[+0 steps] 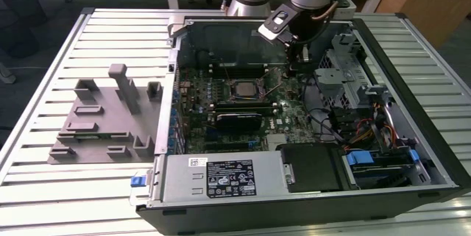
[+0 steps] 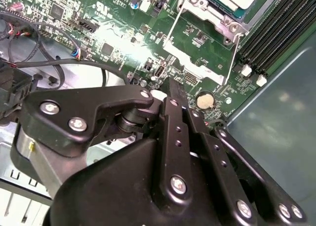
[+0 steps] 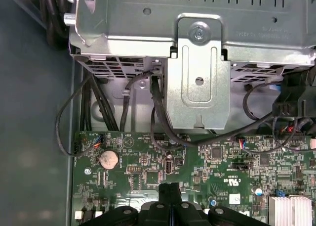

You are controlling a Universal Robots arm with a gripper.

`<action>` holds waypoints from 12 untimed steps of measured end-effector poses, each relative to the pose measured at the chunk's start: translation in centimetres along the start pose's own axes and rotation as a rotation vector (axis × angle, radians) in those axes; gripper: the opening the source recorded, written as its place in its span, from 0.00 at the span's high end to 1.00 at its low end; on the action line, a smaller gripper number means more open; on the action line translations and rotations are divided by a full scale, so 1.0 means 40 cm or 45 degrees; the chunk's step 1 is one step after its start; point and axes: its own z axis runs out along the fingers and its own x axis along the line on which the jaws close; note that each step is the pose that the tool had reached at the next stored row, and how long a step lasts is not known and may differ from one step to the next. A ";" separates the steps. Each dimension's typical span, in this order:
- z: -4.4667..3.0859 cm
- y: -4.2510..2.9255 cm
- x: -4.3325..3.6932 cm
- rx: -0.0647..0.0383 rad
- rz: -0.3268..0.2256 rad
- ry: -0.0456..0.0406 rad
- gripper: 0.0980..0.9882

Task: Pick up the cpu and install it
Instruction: 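Close the cpu cover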

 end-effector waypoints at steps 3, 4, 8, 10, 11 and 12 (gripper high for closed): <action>0.007 0.000 0.000 0.000 0.000 0.000 0.99; 0.009 0.000 0.000 0.000 0.000 0.000 0.99; 0.017 -0.002 0.001 0.000 0.001 0.021 0.99; 0.019 -0.004 0.002 0.000 0.002 0.039 0.99; 0.020 -0.005 0.003 0.000 0.002 0.048 0.99; 0.021 -0.006 0.003 -0.001 0.002 0.055 0.99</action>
